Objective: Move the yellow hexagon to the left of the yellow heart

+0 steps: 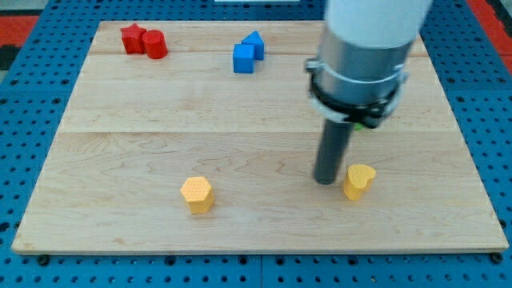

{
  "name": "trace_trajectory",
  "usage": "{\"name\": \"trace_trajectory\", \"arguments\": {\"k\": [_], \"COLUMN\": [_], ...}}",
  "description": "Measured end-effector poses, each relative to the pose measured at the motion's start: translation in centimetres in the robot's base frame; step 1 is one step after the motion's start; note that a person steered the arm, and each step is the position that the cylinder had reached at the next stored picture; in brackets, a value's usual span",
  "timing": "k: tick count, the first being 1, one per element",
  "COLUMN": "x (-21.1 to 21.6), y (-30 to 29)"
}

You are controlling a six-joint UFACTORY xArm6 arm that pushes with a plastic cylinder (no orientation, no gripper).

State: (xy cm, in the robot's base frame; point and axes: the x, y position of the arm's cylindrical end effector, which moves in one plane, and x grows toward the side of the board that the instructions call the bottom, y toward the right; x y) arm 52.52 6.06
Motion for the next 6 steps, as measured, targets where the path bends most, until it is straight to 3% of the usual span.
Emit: {"name": "trace_trajectory", "arguments": {"k": [1, 3, 4, 6], "x": [0.0, 2.0, 3.5, 3.3], "y": [-9.7, -22.6, -21.3, -7.3]}}
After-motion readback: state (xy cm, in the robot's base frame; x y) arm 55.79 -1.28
